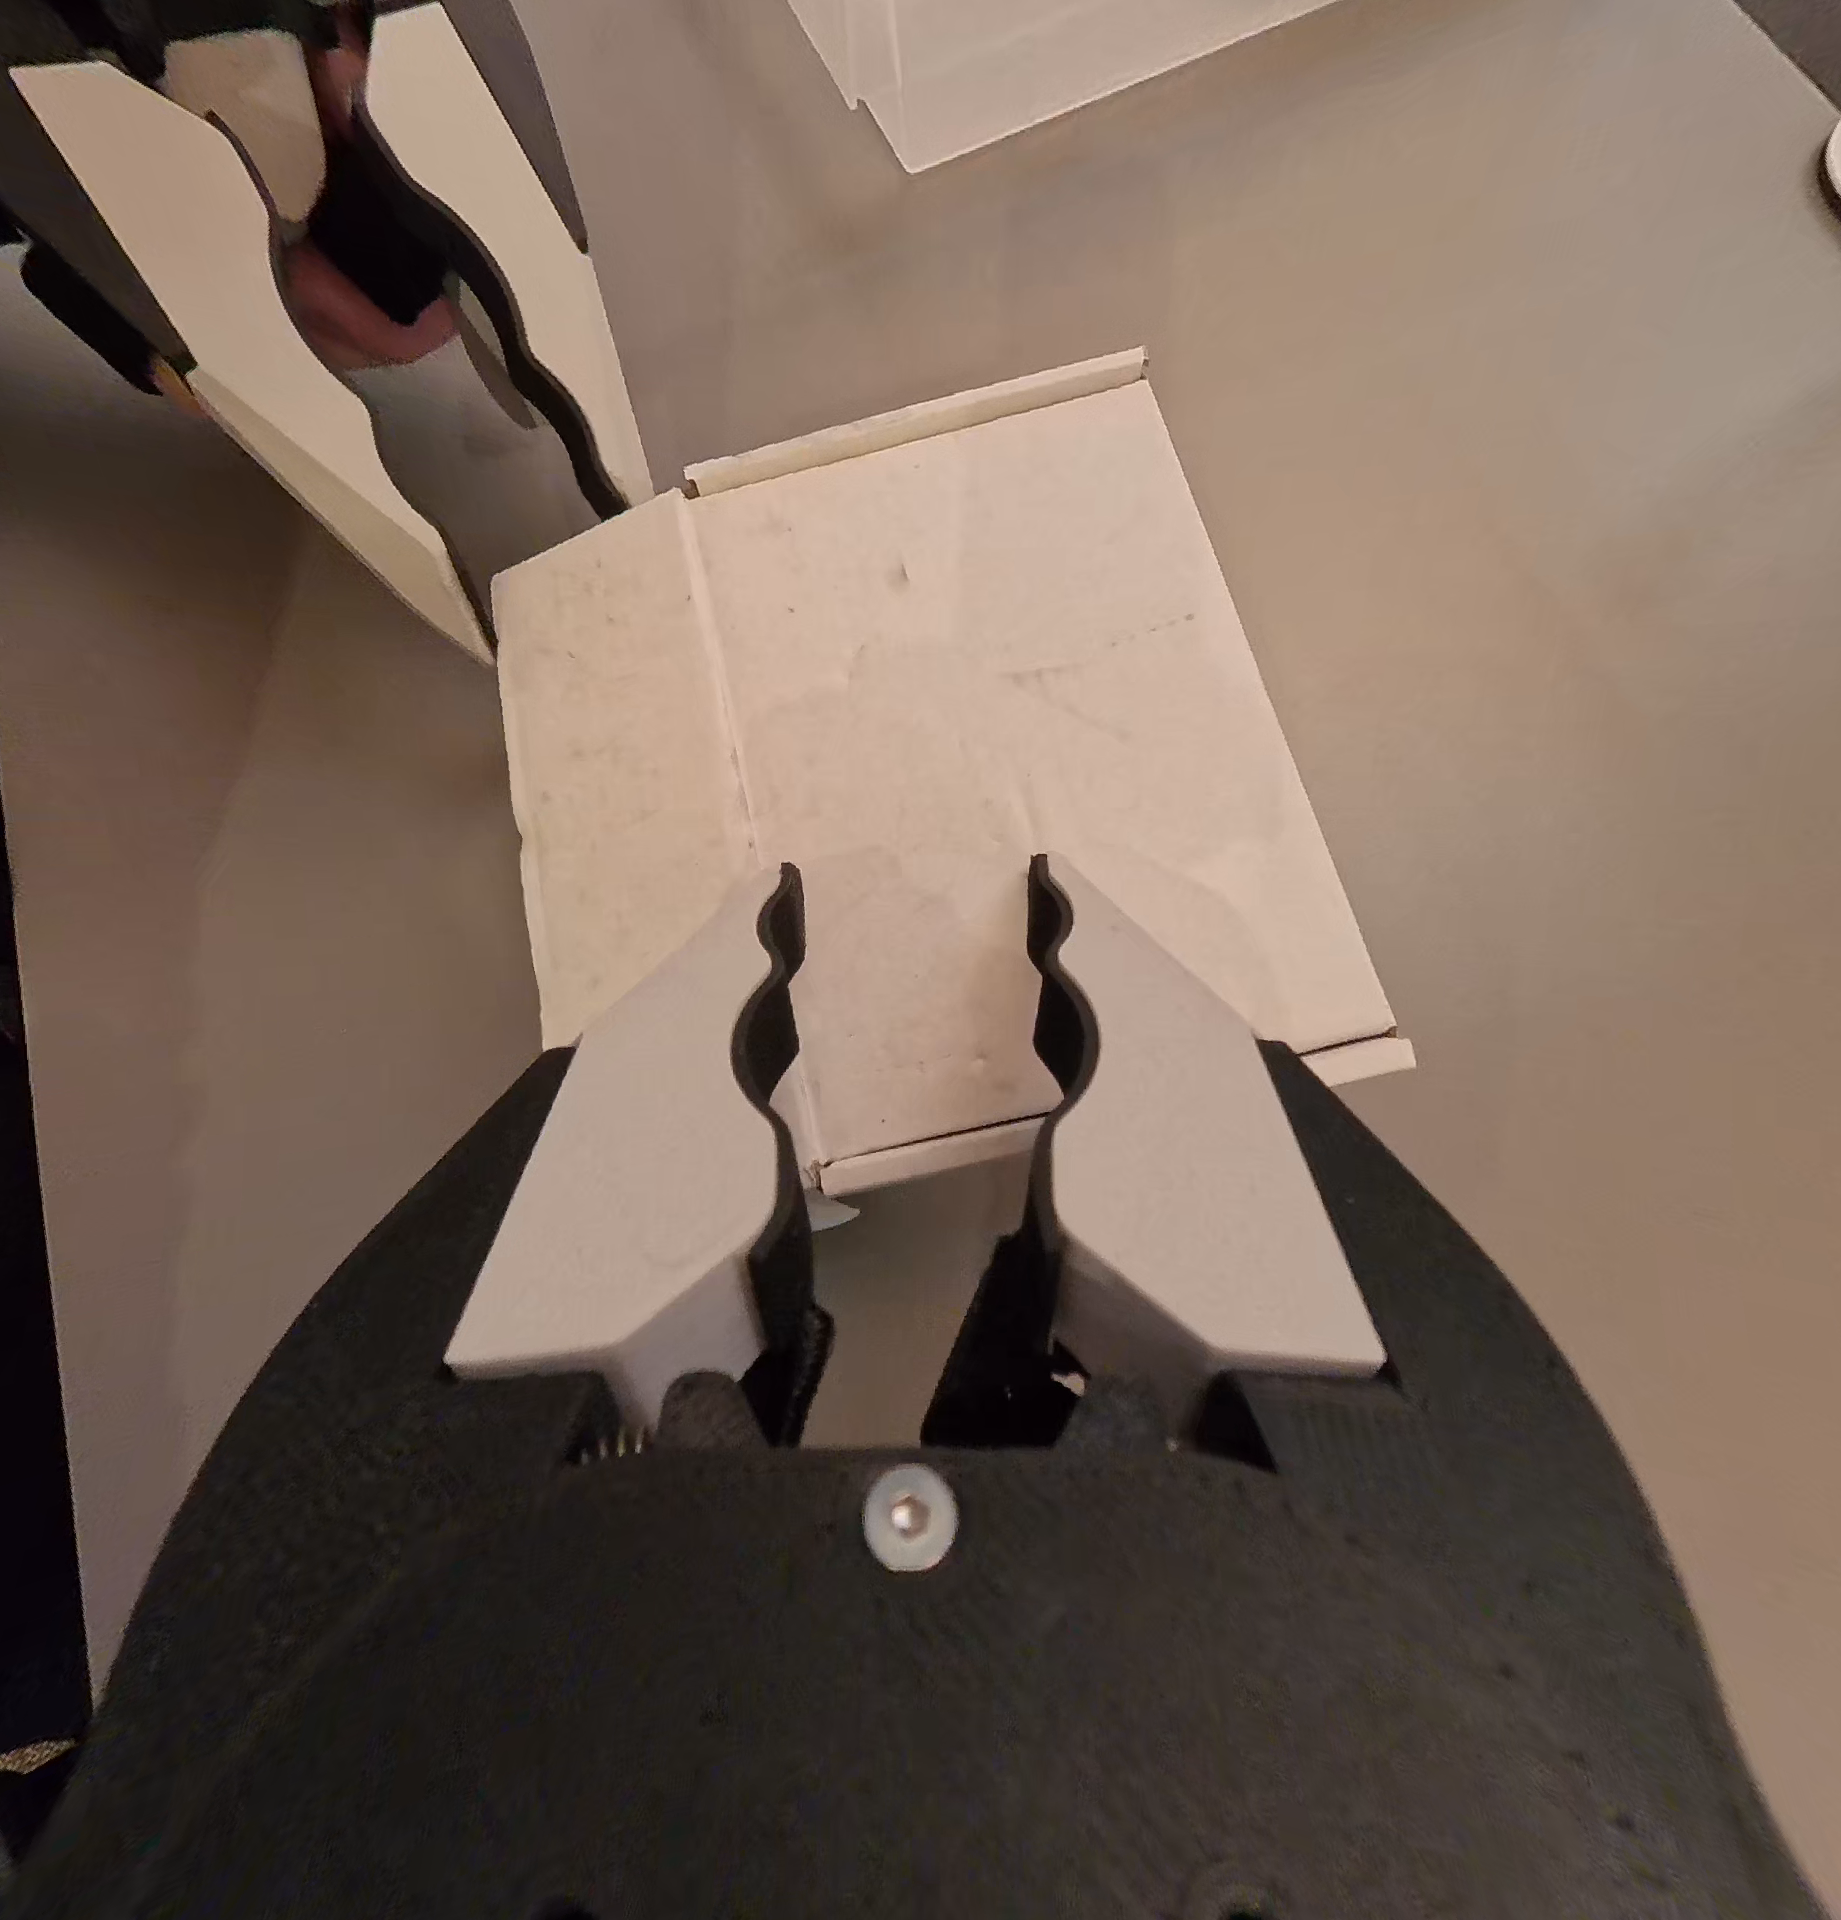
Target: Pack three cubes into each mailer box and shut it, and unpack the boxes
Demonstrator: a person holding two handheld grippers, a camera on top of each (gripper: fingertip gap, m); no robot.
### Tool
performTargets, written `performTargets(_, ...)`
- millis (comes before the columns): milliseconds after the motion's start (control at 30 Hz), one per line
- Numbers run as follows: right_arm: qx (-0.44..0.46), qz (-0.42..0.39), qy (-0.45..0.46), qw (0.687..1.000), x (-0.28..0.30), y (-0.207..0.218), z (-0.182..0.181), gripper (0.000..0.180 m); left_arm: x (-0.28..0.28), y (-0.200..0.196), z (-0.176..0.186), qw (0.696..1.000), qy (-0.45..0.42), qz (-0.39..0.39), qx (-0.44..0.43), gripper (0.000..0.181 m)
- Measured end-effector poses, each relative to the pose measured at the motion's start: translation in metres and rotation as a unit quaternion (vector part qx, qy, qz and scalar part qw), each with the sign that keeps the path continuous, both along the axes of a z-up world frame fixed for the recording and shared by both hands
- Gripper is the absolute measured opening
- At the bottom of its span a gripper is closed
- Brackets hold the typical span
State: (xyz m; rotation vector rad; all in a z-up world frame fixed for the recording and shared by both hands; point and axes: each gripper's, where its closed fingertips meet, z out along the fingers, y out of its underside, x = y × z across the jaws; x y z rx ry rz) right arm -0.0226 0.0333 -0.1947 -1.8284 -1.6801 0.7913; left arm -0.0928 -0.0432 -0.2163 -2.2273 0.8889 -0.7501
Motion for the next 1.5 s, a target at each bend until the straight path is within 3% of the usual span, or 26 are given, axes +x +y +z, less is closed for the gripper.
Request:
performTargets(33,0.000,0.000,0.000,1.000,0.000,0.000,0.000,0.043,0.001,0.000,0.000,1.000,-0.001,-0.001,0.001,0.039)
performTargets(233,0.000,0.000,0.001,1.000,0.000,0.000,0.000,0.043,-0.001,0.003,-0.011,1.000,0.019,0.003,-0.001,0.038)
performTargets(467,-0.002,0.004,0.001,1.000,0.000,0.000,0.000,0.043,-0.009,0.018,-0.022,0.996,0.074,0.025,0.033,0.054)
performTargets(567,-0.003,0.005,0.001,1.000,0.000,0.000,0.000,0.043,-0.015,0.026,-0.022,0.994,0.089,0.020,0.064,0.074)
performTargets(800,-0.012,0.012,-0.003,1.000,0.001,0.001,0.000,0.039,-0.005,0.030,-0.027,0.987,0.112,-0.045,0.102,0.053)
performTargets(1033,-0.011,0.019,-0.004,1.000,0.002,0.002,0.006,0.038,-0.007,0.032,-0.027,0.989,0.100,-0.035,0.102,0.052)
performTargets(1133,0.007,-0.015,0.031,0.999,0.013,0.000,0.030,0.046,-0.009,0.031,-0.025,0.989,0.100,-0.032,0.100,0.055)
performTargets(1200,0.022,-0.061,0.029,0.997,0.034,0.000,0.032,0.063,-0.009,0.030,-0.023,0.989,0.099,-0.037,0.099,0.057)
performTargets(1400,-0.048,-0.131,-0.007,0.990,0.054,-0.044,-0.020,0.081,-0.007,0.040,-0.016,0.990,0.083,-0.043,0.106,0.063)
performTargets(1500,-0.060,-0.173,0.016,0.983,0.041,-0.050,-0.033,0.075,-0.001,0.039,-0.019,0.990,0.086,-0.053,0.094,0.065)
